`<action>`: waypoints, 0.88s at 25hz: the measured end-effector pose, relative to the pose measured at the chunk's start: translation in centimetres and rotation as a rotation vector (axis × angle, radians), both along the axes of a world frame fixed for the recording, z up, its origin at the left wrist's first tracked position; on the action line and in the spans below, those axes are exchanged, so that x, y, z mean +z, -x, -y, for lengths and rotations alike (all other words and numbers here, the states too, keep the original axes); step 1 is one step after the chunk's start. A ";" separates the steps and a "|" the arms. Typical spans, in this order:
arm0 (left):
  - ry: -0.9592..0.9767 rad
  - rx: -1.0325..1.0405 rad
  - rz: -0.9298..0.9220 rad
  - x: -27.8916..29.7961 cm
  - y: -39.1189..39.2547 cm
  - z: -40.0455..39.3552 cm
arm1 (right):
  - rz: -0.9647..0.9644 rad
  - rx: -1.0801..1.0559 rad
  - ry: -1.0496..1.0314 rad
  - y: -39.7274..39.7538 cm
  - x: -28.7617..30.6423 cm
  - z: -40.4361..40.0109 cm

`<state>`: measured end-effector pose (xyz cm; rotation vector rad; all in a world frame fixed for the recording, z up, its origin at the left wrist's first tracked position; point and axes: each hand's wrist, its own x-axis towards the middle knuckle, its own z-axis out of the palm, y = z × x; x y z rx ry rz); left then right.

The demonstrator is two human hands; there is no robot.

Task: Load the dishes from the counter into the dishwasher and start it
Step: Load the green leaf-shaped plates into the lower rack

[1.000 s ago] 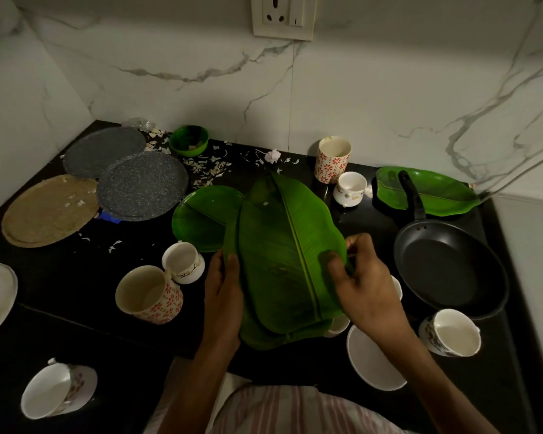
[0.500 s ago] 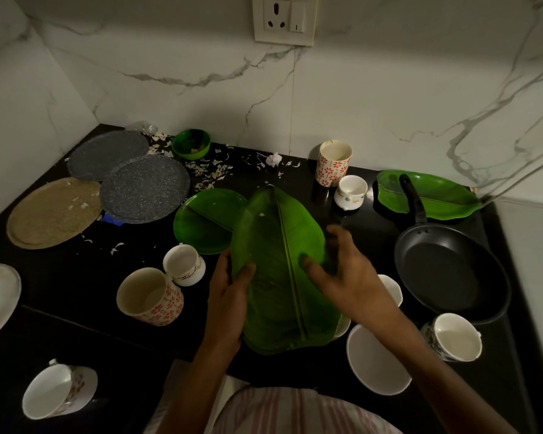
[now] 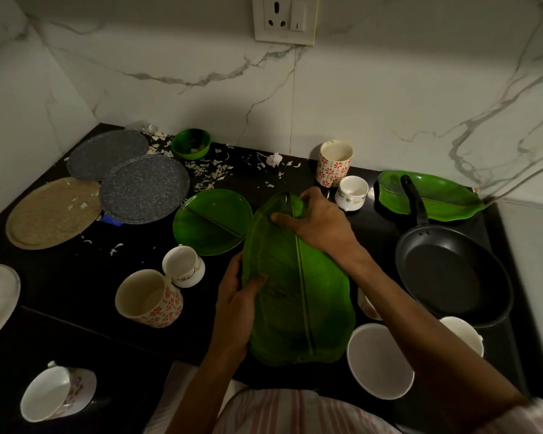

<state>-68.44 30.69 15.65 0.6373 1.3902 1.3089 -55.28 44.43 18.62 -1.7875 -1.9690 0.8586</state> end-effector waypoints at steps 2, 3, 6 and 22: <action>0.017 0.012 0.017 -0.1 -0.2 0.2 | 0.064 -0.019 -0.102 -0.2 -0.3 -0.3; 0.029 0.017 0.015 -0.2 -0.2 0.2 | 0.054 -0.046 -0.178 -0.6 -0.5 -0.5; 0.064 0.028 -0.017 -0.6 0.0 0.2 | -0.057 -0.210 -0.402 -3.2 -0.7 -2.0; 0.085 0.080 0.040 -0.2 0.1 -1.2 | -1.083 -1.061 0.368 -12.8 -7.8 -10.8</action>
